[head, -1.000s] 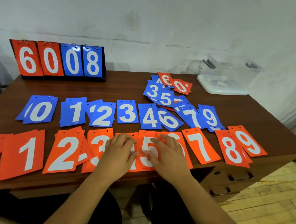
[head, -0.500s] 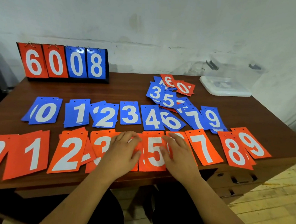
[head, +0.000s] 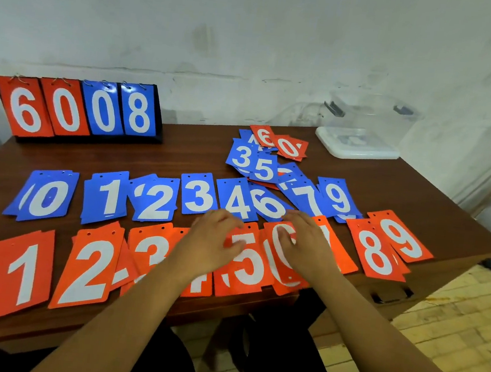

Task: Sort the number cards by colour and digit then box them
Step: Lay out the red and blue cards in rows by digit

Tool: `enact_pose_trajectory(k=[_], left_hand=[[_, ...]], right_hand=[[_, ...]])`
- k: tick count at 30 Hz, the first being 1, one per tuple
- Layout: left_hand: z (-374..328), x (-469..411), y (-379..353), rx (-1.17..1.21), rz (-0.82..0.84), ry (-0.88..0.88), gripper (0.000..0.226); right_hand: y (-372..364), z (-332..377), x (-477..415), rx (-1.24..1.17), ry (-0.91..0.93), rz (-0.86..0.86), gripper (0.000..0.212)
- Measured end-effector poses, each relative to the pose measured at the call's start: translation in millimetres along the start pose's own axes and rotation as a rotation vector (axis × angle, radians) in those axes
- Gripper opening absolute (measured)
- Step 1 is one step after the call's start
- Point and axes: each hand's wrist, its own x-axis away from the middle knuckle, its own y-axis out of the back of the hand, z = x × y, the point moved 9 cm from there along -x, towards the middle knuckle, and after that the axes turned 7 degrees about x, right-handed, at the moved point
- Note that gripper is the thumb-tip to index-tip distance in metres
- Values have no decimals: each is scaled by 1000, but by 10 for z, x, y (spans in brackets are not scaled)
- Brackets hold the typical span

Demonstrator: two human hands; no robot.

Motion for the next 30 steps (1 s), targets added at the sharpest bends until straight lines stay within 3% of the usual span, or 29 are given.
enact_pose_trajectory(k=[7,12,15,20,24,27,30], left_hand=[[347,-988,397,-5,-107,156,25],[739,-1670,391,-8,-179,312,24],[997,-2009,321,14,-197,418,39],[1283,-2405,259,56,-257,514,57],[1405,-2514,227,122,-291,540,38],[1423,-2480,363,290,-426,526,16],[1433,-2361,530,491,-505,538,13]], right_hand=[[199,-90,-1039,27,-7,-59,42],[-120,-128,-1641,124,63,78,58],[-363,-79,-1888,176,147,172,68],[-490,-40,-2086,238,252,129,52],[-419,22,-2089,198,354,-9,37],[-413,-6,-2089,172,337,-15,32],[-424,-78,-2105,88,247,43,30]])
